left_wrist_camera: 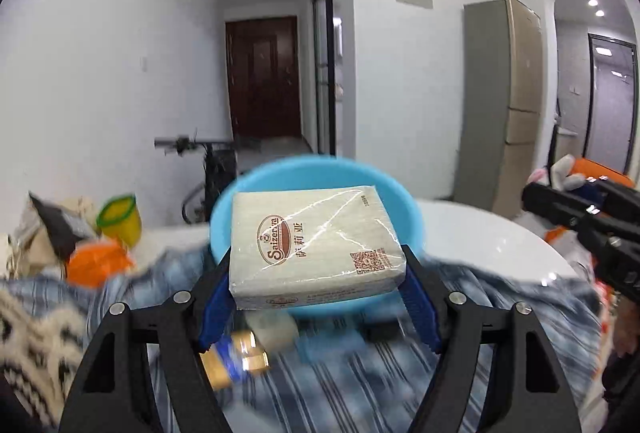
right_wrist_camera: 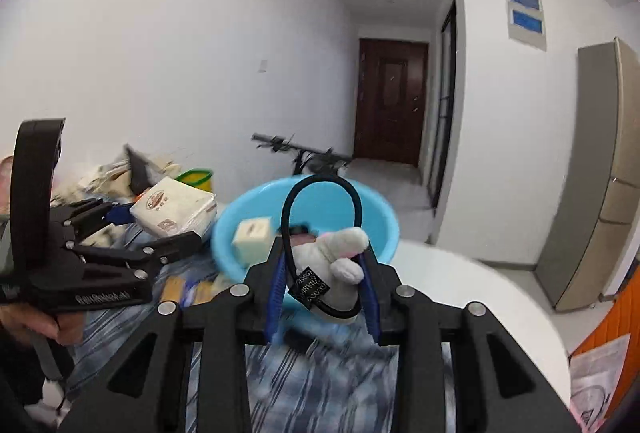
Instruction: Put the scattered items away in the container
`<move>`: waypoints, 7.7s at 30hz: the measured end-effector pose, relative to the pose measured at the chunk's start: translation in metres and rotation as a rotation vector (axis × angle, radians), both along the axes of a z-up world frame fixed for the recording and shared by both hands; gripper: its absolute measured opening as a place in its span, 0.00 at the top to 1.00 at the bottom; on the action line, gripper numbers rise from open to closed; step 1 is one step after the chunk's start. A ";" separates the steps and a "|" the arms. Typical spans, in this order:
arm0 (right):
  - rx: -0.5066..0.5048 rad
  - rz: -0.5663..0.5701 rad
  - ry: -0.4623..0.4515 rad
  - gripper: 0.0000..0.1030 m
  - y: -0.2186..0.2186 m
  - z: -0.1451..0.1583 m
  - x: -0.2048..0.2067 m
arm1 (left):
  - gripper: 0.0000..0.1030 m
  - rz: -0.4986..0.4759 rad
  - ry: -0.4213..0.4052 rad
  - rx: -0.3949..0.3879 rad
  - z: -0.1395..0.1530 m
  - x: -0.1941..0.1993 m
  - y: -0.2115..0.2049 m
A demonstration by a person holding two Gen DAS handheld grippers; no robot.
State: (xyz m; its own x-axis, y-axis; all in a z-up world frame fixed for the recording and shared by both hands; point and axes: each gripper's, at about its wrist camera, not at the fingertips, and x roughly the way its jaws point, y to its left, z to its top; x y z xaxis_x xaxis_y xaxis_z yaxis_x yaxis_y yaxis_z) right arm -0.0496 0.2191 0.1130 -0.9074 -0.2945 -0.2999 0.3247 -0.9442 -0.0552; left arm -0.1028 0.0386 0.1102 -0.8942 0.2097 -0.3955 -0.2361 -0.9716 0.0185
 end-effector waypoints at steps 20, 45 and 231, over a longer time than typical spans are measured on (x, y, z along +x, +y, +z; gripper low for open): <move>-0.027 -0.026 -0.182 0.69 -0.015 0.027 -0.230 | 0.26 0.117 0.015 0.028 0.041 -0.228 -0.012; 0.048 -0.025 -0.794 0.69 -0.025 -0.051 -0.319 | 0.27 0.099 -0.736 -0.080 -0.048 -0.309 0.005; -0.052 -0.202 -0.006 0.00 0.007 -0.142 0.043 | 0.00 0.134 0.112 0.052 -0.126 0.093 -0.037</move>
State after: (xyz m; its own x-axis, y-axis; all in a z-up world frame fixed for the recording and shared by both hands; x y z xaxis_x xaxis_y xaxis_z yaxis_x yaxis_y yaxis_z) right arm -0.0069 0.2264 -0.0294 -0.9478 -0.1218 -0.2947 0.1287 -0.9917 -0.0038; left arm -0.0098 0.0021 -0.0162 -0.9533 0.1030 -0.2839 -0.1033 -0.9946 -0.0139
